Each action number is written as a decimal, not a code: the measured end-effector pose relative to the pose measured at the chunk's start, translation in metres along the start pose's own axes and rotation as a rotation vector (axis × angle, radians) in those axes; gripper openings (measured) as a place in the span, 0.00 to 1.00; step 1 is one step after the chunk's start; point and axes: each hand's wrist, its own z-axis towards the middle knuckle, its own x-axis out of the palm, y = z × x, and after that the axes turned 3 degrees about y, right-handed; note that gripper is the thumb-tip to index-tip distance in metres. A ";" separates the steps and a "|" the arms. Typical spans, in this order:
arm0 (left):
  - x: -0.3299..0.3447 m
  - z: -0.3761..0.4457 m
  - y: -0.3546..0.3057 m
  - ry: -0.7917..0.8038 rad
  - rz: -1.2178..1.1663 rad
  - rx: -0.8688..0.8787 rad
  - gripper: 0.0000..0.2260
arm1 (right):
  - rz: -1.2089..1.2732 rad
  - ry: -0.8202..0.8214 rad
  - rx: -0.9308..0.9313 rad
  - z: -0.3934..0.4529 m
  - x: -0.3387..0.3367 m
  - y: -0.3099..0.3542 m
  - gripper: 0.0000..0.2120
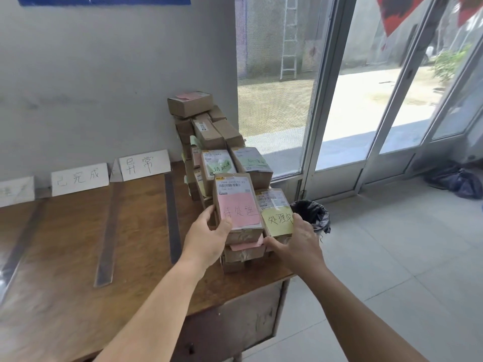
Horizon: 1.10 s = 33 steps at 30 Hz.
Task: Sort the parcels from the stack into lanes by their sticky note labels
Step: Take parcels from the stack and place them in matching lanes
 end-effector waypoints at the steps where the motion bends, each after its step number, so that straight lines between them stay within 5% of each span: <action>1: 0.000 -0.001 0.000 0.001 0.000 -0.001 0.27 | 0.004 -0.001 0.000 0.000 0.000 0.000 0.47; 24: -0.005 -0.013 -0.004 0.010 -0.062 0.000 0.26 | 0.071 -0.136 0.031 -0.011 -0.010 0.011 0.43; 33: -0.006 -0.018 -0.011 -0.008 -0.091 0.054 0.26 | 0.181 -0.256 -0.140 -0.027 -0.040 0.032 0.39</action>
